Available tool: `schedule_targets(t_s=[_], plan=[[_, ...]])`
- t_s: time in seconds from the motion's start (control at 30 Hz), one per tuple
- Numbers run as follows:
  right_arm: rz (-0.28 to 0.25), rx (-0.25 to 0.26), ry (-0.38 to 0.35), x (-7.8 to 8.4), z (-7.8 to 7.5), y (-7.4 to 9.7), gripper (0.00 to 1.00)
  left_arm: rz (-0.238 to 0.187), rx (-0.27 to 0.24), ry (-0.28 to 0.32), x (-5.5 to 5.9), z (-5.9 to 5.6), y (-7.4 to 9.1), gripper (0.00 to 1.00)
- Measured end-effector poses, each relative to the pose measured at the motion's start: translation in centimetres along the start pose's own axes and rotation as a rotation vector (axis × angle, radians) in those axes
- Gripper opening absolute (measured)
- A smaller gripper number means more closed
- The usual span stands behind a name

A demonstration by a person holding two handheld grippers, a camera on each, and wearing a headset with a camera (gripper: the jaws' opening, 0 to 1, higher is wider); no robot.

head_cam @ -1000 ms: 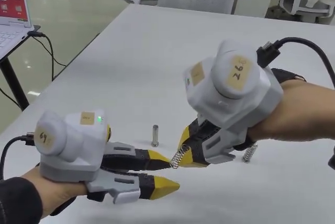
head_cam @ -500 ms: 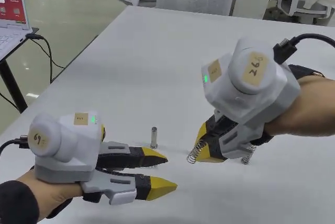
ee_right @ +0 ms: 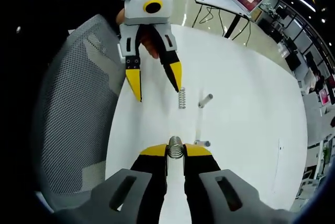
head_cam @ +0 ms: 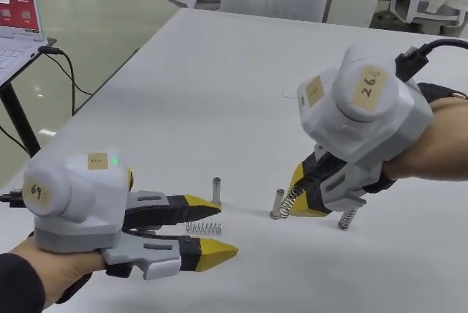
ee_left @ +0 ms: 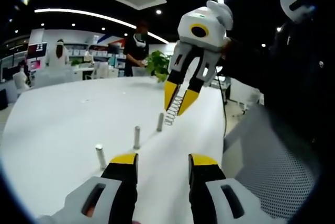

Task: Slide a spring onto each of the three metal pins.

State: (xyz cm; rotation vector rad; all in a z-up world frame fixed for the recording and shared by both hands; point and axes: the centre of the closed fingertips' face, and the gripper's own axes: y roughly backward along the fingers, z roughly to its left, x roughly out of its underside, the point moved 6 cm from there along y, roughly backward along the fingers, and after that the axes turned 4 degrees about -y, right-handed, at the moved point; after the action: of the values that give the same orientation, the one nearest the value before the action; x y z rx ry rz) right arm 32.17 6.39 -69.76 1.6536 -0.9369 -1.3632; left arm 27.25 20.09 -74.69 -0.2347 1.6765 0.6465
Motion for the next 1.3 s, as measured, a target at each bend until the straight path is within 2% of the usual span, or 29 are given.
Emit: schedule_targets(t_s=[0.27,0.6,0.9,1.07,1.3], plan=[[0.006,0.009,-0.009,0.3,-0.6,0.1,0.08,0.012,-0.03,-0.013,0.3,0.3,0.6,0.33],[0.03,0.026,-0.004,0.5,-1.6,0.0,0.08,-0.002,-0.088,0.004,0.5,0.4,1.4,0.34],[0.067,0.052,0.006,0.8,-3.4,-0.4,0.08,0.004,-0.101,0.016,0.9,0.3,1.6,0.35],[0.082,0.047,0.006,0.8,-4.2,-1.0,0.08,0.002,-0.115,0.02,0.9,0.5,1.7,0.38],[0.089,0.041,-0.002,0.6,-4.8,-2.0,0.08,0.006,-0.109,0.022,1.1,0.5,1.7,0.38]])
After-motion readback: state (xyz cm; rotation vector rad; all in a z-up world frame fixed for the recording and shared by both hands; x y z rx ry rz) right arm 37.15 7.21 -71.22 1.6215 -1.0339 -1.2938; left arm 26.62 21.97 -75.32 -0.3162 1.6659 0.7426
